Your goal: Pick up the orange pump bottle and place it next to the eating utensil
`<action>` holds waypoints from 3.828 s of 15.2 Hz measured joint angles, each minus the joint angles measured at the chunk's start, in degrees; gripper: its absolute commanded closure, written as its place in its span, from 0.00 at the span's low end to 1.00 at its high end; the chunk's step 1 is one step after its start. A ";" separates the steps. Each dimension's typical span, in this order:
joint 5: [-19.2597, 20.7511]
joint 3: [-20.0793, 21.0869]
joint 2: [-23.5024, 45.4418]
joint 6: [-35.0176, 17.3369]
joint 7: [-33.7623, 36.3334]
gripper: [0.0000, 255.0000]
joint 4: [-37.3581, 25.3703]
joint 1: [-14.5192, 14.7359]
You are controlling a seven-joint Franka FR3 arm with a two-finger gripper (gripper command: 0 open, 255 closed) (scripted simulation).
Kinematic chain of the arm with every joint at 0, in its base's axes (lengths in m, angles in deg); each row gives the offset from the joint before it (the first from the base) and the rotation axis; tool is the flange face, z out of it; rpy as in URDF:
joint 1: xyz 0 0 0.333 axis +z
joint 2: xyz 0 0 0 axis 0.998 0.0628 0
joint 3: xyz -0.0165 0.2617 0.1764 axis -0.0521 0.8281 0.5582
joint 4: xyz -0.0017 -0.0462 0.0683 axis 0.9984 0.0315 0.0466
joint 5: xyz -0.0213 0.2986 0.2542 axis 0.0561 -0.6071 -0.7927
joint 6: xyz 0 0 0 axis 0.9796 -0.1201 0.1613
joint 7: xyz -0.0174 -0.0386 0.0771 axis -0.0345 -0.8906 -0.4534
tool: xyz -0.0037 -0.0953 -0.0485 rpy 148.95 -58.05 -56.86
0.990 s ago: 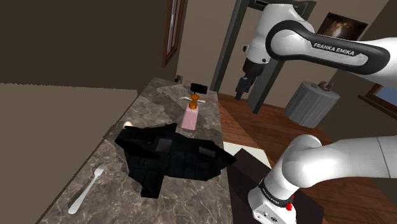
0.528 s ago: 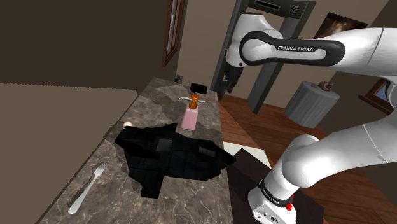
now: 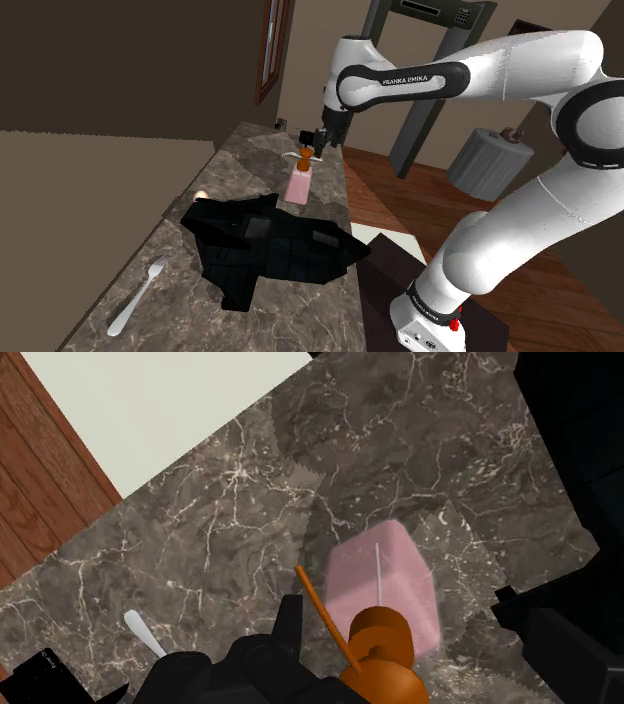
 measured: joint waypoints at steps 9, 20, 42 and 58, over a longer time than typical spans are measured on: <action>0.98 -0.02 11.43 -6.93 1.50 0.00 -4.88 -0.33; 1.27 -0.22 12.78 -9.65 1.62 1.00 -3.57 -0.53; 0.43 -0.19 9.84 -0.80 0.10 1.00 -9.59 -0.44; -0.23 0.02 8.66 11.54 -1.38 1.00 -20.83 -0.25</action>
